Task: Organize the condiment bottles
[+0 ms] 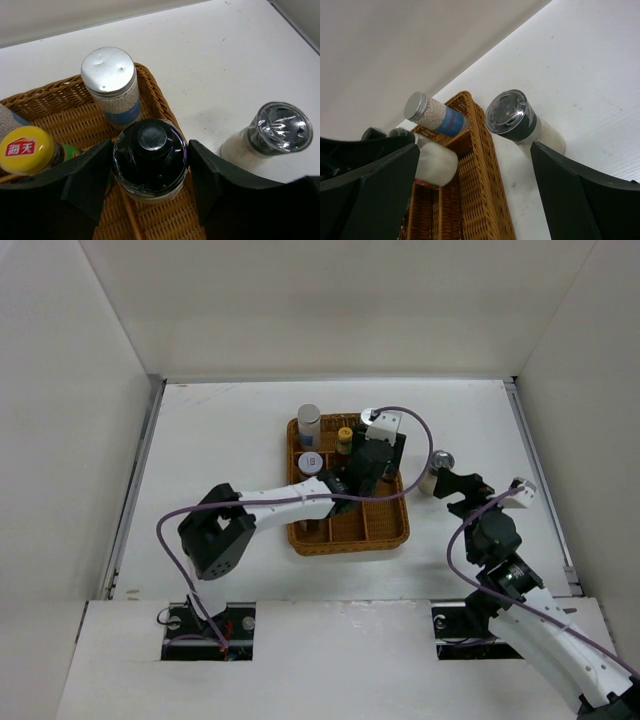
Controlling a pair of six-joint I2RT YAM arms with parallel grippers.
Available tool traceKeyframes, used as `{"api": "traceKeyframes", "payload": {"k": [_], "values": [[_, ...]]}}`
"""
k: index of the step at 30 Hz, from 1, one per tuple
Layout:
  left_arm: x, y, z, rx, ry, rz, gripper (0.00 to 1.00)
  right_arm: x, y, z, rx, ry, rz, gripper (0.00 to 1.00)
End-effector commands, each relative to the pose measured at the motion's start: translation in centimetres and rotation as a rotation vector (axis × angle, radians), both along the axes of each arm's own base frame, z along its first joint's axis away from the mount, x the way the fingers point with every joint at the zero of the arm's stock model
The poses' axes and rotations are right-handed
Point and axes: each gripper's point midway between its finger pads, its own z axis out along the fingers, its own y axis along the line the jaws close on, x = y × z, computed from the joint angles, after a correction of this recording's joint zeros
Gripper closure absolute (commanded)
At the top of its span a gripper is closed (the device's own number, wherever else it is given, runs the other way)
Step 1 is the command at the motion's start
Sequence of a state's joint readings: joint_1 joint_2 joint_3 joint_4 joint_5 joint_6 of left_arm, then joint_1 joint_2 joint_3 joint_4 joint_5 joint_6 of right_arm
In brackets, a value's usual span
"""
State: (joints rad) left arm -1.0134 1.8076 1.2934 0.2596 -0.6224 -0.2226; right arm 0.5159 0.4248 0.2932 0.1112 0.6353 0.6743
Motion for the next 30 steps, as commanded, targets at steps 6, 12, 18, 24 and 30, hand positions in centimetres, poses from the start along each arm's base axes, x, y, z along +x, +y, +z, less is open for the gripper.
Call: {"api": "traceKeyframes", "payload": {"k": [6, 12, 18, 24, 30], "values": [[4.1, -1.8, 3.5, -0.154, -0.126, 0.040, 0.66, 0.0, 0.1, 1.1, 0.035, -0.046, 0.011, 0.00], [5.1, -1.6, 0.9, -0.151, -0.119, 0.056, 0.64, 0.1, 0.2, 0.9, 0.037, -0.047, 0.014, 0.00], [4.6, -1.0, -0.7, -0.152, -0.103, 0.073, 0.40, 0.2, 0.2, 0.8, 0.034, -0.045, 0.017, 0.00], [3.5, -1.2, 0.8, -0.175, -0.111, 0.053, 0.14, 0.3, 0.3, 0.8, 0.029, -0.038, 0.017, 0.00], [1.0, -1.1, 6.9, -0.267, -0.168, 0.011, 0.10, -0.3, -0.3, 1.4, 0.030, -0.054, 0.005, 0.00]]}}
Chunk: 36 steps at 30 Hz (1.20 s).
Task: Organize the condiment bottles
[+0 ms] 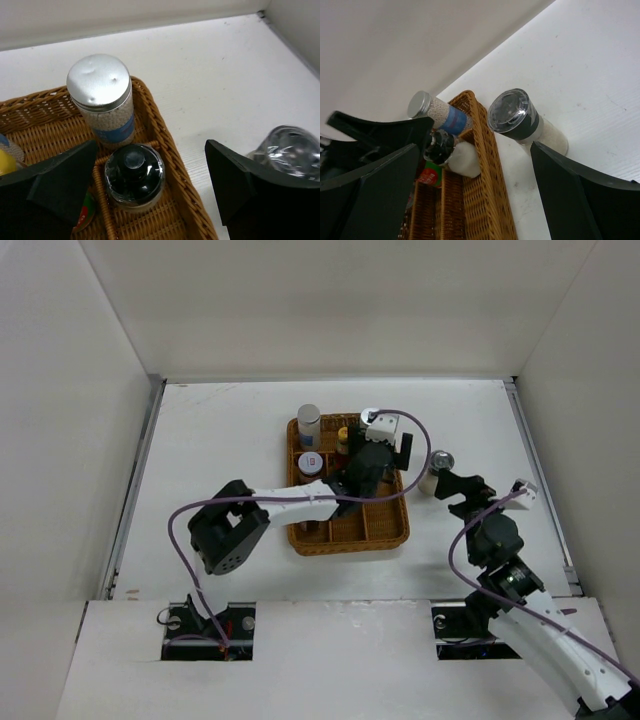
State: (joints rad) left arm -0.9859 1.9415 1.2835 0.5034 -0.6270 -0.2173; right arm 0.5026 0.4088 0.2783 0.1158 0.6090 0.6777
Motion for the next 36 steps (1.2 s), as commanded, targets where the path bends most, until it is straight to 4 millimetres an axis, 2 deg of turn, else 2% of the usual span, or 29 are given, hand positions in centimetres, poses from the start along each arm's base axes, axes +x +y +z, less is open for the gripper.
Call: {"api": "traceKeyframes", "payload": {"k": [1, 5, 7, 9, 11, 13, 16, 18, 21, 23, 25, 29, 32, 36], "values": [[-2.6, 0.3, 11.1, -0.210, -0.134, -0.036, 0.10, -0.3, -0.5, 1.7, 0.024, -0.049, -0.011, 0.00], [-5.9, 1.3, 18.3, -0.331, -0.211, -0.105, 0.10, -0.6, -0.8, 1.2, 0.036, -0.046, -0.025, 0.00], [-7.5, 2.9, 21.8, -0.396, -0.256, -0.139, 0.10, -0.4, -0.5, 0.9, 0.018, -0.032, -0.016, 0.00], [-8.5, 6.0, 24.1, -0.452, -0.298, -0.123, 0.10, 0.5, 0.3, 0.4, -0.040, 0.022, 0.006, 0.00], [-8.4, 10.7, 24.6, -0.482, -0.325, -0.046, 0.10, 1.5, 1.4, 0.0, -0.090, 0.071, 0.043, 0.00], [-7.7, 16.5, 22.9, -0.486, -0.325, 0.096, 0.10, 2.3, 2.3, -0.1, -0.122, 0.097, 0.057, 0.00], [-7.7, 25.2, 18.6, -0.490, -0.302, 0.324, 0.09, 3.4, 1.6, 0.3, -0.175, 0.112, 0.002, 0.00], [-8.4, 29.4, 15.6, -0.479, -0.275, 0.430, 0.09, 4.2, 0.4, 0.5, -0.215, 0.132, -0.056, 0.00], [-9.5, 33.6, 10.5, -0.460, -0.212, 0.556, 0.09, 5.4, -1.0, 0.7, -0.265, 0.165, -0.105, 0.00], [-10.0, 35.3, 7.1, -0.456, -0.160, 0.618, 0.09, 5.8, -1.5, 0.4, -0.303, 0.204, -0.127, 0.00], [-10.1, 36.2, 4.4, -0.462, -0.115, 0.648, 0.09, 6.4, -1.9, 0.0, -0.343, 0.252, -0.136, 0.00], [-9.8, 36.8, 0.9, -0.467, -0.055, 0.662, 0.09, 7.4, -1.8, -1.5, -0.402, 0.335, -0.126, 0.00], [-9.6, 37.5, -0.5, -0.490, -0.051, 0.677, 0.09, 8.2, -1.4, -2.3, -0.425, 0.374, -0.111, 0.00], [-9.3, 36.9, -1.2, -0.530, -0.046, 0.642, 0.08, 9.1, -1.7, -2.7, -0.437, 0.414, -0.122, 0.00]]}}
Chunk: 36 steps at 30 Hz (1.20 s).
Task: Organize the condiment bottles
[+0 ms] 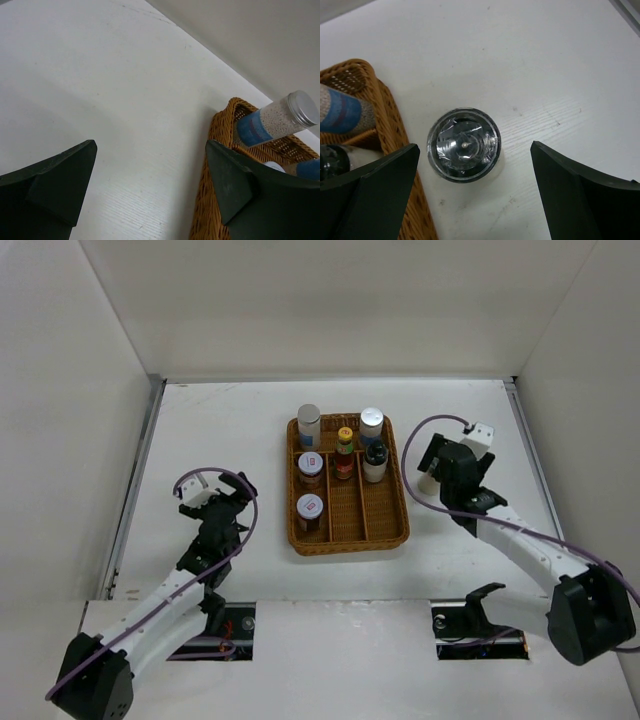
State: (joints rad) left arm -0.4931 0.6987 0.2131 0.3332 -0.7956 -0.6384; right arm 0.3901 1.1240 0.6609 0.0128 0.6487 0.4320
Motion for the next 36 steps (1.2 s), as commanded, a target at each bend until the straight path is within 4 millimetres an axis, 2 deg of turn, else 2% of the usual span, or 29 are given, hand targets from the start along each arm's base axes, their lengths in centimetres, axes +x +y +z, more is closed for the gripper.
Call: {"api": "traceKeyframes", "payload": {"k": [1, 9, 12, 15, 17, 18, 20, 23, 27, 30, 33, 36], "values": [[0.8, -1.4, 1.1, -0.100, -0.079, -0.049, 0.08, 1.3, -0.4, 1.7, -0.008, -0.013, -0.015, 0.00], [1.2, -2.1, -0.7, -0.108, -0.043, -0.079, 0.07, 3.8, 1.0, -0.5, -0.001, 0.057, 0.043, 0.01], [1.3, -2.1, -1.0, -0.107, -0.038, -0.077, 0.06, 4.2, 1.0, -1.1, 0.004, 0.061, 0.042, 0.13], [1.3, -2.1, -1.1, -0.107, -0.041, -0.074, 0.05, 4.3, 0.7, -1.1, 0.007, 0.046, 0.034, 0.39], [1.3, -2.1, -1.3, -0.106, -0.038, -0.074, 0.04, 4.0, 0.2, 0.2, 0.006, 0.000, 0.009, 0.49], [1.3, -2.2, -1.4, -0.107, -0.037, -0.077, 0.04, 3.7, -0.5, 1.3, -0.005, -0.030, -0.016, 0.51], [1.4, -2.2, -1.6, -0.105, -0.033, -0.077, 0.03, 2.8, -0.2, 3.3, -0.034, -0.075, -0.016, 0.51], [1.5, -2.3, -1.8, -0.104, -0.026, -0.078, 0.02, 0.2, 1.8, 6.7, -0.071, -0.148, 0.034, 0.52], [1.7, -2.5, -2.0, -0.101, -0.017, -0.083, 0.00, -3.1, 6.1, 8.3, -0.025, -0.186, 0.184, 0.53], [1.9, -2.3, -2.2, -0.097, -0.009, -0.072, 0.00, -4.9, 9.6, 8.1, 0.038, -0.185, 0.299, 0.53], [2.0, -2.4, -2.2, -0.098, -0.006, -0.081, 0.00, -6.0, 13.2, 7.1, 0.076, -0.154, 0.408, 0.52], [2.0, -2.2, -2.1, -0.099, -0.010, -0.079, 0.00, -6.2, 15.1, 5.3, 0.086, -0.113, 0.449, 0.52]]}}
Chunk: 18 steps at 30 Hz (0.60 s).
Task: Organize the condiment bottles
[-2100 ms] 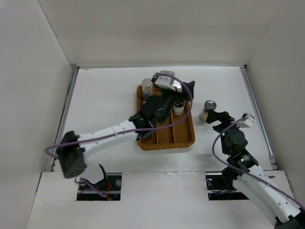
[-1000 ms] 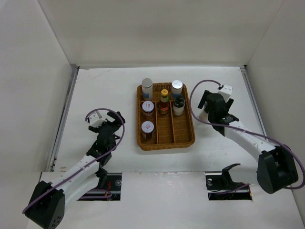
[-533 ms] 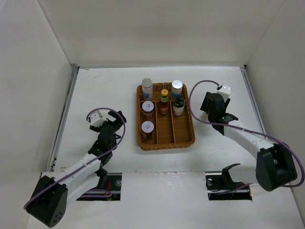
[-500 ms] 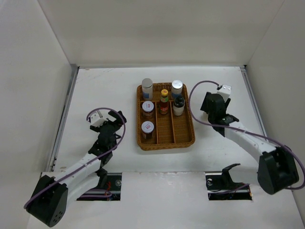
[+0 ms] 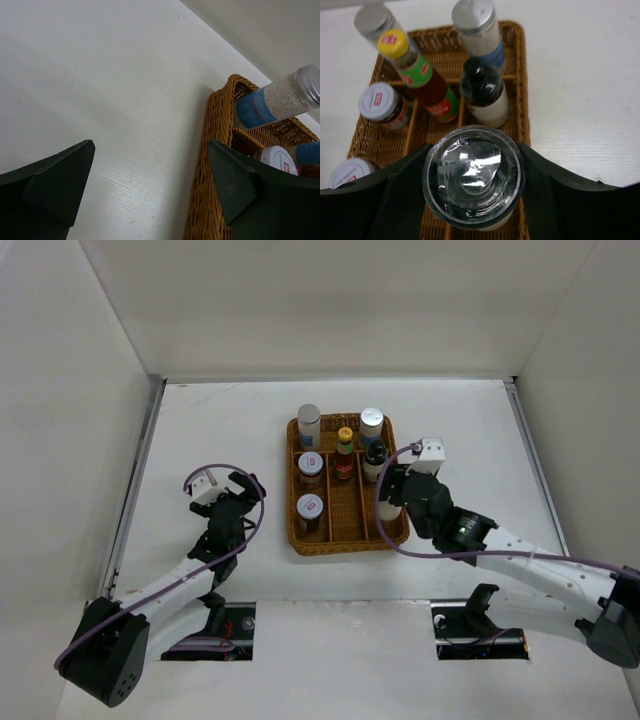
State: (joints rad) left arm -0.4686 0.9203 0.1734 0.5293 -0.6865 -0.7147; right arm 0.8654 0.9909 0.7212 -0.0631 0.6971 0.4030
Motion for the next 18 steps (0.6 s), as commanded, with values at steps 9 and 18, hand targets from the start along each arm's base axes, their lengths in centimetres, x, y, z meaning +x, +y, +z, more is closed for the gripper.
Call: {"api": "traceKeyframes", "payload": {"k": [9, 18], "values": [[0.8, 0.2, 0.9, -0.025, -0.026, 0.005, 0.00, -0.4, 2.7, -6.6, 0.051, 0.082, 0.035, 0.47], [1.1, 0.2, 0.1, 0.014, 0.046, 0.001, 0.00, -0.8, 1.7, -3.2, 0.113, -0.011, 0.031, 0.00]]}}
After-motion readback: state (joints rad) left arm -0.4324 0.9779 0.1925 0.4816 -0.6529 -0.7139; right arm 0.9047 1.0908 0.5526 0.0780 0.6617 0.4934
